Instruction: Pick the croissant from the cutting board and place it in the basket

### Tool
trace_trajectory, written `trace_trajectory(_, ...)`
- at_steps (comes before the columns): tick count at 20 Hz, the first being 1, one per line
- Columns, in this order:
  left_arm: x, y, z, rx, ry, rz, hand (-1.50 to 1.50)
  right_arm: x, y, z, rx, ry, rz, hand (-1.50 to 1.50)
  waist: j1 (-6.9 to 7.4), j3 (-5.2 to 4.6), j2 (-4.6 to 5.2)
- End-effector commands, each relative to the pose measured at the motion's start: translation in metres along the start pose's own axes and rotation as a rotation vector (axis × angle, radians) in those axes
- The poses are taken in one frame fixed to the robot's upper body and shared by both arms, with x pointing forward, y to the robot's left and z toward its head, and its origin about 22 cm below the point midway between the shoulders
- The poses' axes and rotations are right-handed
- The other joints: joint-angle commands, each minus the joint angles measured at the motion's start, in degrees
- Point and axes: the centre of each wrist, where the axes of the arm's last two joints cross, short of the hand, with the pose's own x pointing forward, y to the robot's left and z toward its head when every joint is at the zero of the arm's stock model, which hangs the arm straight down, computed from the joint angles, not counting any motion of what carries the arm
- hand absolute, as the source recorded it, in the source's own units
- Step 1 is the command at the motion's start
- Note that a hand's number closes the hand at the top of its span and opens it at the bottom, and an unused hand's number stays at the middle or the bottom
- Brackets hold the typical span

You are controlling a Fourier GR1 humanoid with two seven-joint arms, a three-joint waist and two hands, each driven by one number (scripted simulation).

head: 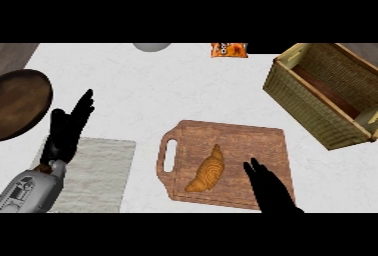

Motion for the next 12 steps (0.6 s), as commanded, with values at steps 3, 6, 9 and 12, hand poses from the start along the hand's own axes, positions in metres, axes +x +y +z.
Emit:
trace_trajectory(3, 0.026, -0.011, -0.014, -0.008, -0.001, -0.009, 0.00, 0.041, -0.010, 0.000, -0.087, 0.069, 0.040, -1.50, 0.11, 0.32, 0.19)
trace_trajectory(6, 0.012, -0.018, 0.011, -0.006, -0.018, 0.001, 0.00, 0.052, -0.018, 0.011, -0.103, 0.081, 0.040, -1.50, 0.40, 0.33, 0.08)
trace_trajectory(9, 0.004, -0.020, -0.006, -0.008, -0.011, -0.007, 0.00, 0.049, -0.008, -0.033, -0.064, 0.079, 0.039, -1.50, 0.39, 0.33, 0.31)
trace_trajectory(12, -0.001, 0.012, -0.001, -0.015, 0.000, 0.003, 0.00, 0.032, 0.000, -0.024, -0.070, 0.081, 0.023, -1.50, 0.33, 0.35, 0.21)
